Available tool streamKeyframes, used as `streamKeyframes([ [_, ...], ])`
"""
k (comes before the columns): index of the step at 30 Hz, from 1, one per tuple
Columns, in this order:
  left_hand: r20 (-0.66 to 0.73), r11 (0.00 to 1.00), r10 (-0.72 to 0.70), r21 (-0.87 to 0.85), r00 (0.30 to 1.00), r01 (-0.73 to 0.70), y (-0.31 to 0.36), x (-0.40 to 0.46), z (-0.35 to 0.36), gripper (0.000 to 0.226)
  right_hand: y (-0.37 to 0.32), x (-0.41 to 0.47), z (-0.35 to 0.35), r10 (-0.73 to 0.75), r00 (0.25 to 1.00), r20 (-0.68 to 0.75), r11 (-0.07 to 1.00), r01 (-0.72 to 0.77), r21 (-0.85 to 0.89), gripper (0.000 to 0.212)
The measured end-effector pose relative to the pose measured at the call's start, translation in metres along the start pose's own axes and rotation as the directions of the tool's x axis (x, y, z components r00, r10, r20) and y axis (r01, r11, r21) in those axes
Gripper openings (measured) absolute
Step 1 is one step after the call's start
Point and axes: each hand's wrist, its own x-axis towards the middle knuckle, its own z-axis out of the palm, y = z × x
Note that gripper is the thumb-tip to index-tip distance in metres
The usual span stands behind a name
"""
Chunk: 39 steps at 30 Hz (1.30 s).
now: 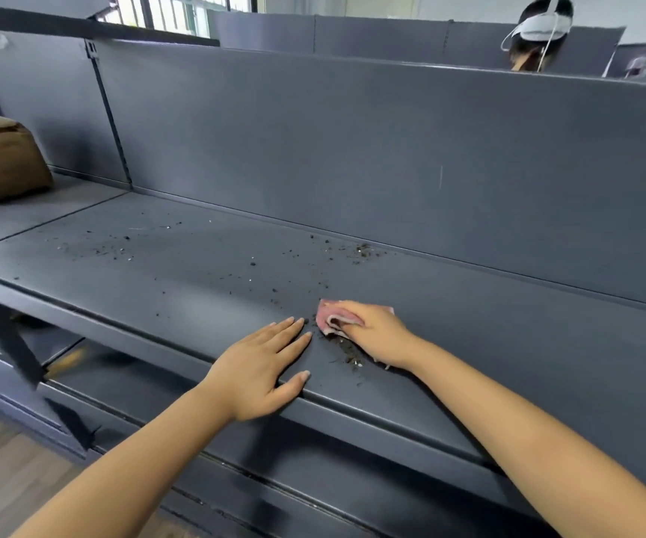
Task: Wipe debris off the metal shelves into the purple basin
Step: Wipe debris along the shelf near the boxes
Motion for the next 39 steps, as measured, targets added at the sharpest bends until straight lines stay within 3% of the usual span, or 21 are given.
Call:
streamKeyframes([
  [4, 0.020, 0.999, 0.013, -0.037, 1.000, -0.012, -0.001, -0.001, -0.001, 0.074, -0.005, -0.018, -0.012, 0.163, 0.971, -0.174, 0.983, -0.146, 0.108, 0.024],
  [8, 0.028, 0.990, 0.067, -0.129, 0.997, -0.063, -0.010, -0.004, -0.004, 0.093, 0.010, -0.057, -0.027, 0.329, 0.857, -0.397, 0.942, -0.325, 0.081, 0.029],
  [12, 0.009, 0.997, 0.042, -0.064, 0.999, -0.041, -0.034, -0.014, -0.008, 0.078, 0.019, -0.091, -0.025, 0.459, 0.747, -0.481, 0.869, -0.489, 0.069, 0.030],
  [18, 0.056, 0.997, 0.074, 0.008, 0.996, -0.074, -0.073, -0.029, -0.012, 0.076, -0.002, -0.086, 0.007, 0.422, 0.664, -0.618, 0.785, -0.608, -0.118, 0.023],
  [21, 0.047, 0.996, 0.054, -0.075, 0.997, -0.051, -0.083, -0.029, -0.011, 0.105, -0.022, -0.066, 0.025, 0.411, 0.644, -0.645, 0.763, -0.630, -0.143, 0.021],
  [24, 0.098, 0.995, 0.022, -0.103, 0.995, -0.011, -0.085, -0.029, -0.008, 0.127, -0.044, -0.039, 0.040, 0.402, 0.669, -0.626, 0.784, -0.604, -0.142, 0.021],
  [30, 0.071, 0.986, 0.037, -0.164, 0.997, -0.025, -0.089, -0.027, -0.006, 0.126, -0.077, 0.020, 0.074, 0.368, 0.772, -0.518, 0.851, -0.504, -0.145, 0.026],
  [33, 0.075, 0.985, 0.051, -0.166, 0.996, -0.038, -0.089, -0.028, -0.006, 0.124, -0.085, 0.025, 0.070, 0.428, 0.797, -0.426, 0.874, -0.485, -0.030, 0.035],
  [36, 0.081, 0.986, 0.051, -0.163, 0.995, -0.037, -0.090, -0.028, -0.007, 0.125, -0.077, 0.005, 0.053, 0.483, 0.743, -0.463, 0.859, -0.506, 0.084, 0.036],
  [39, 0.091, 0.988, 0.051, -0.149, 0.995, -0.037, -0.090, -0.027, -0.007, 0.127, -0.060, -0.034, 0.034, 0.530, 0.618, -0.580, 0.811, -0.569, 0.136, 0.036],
])
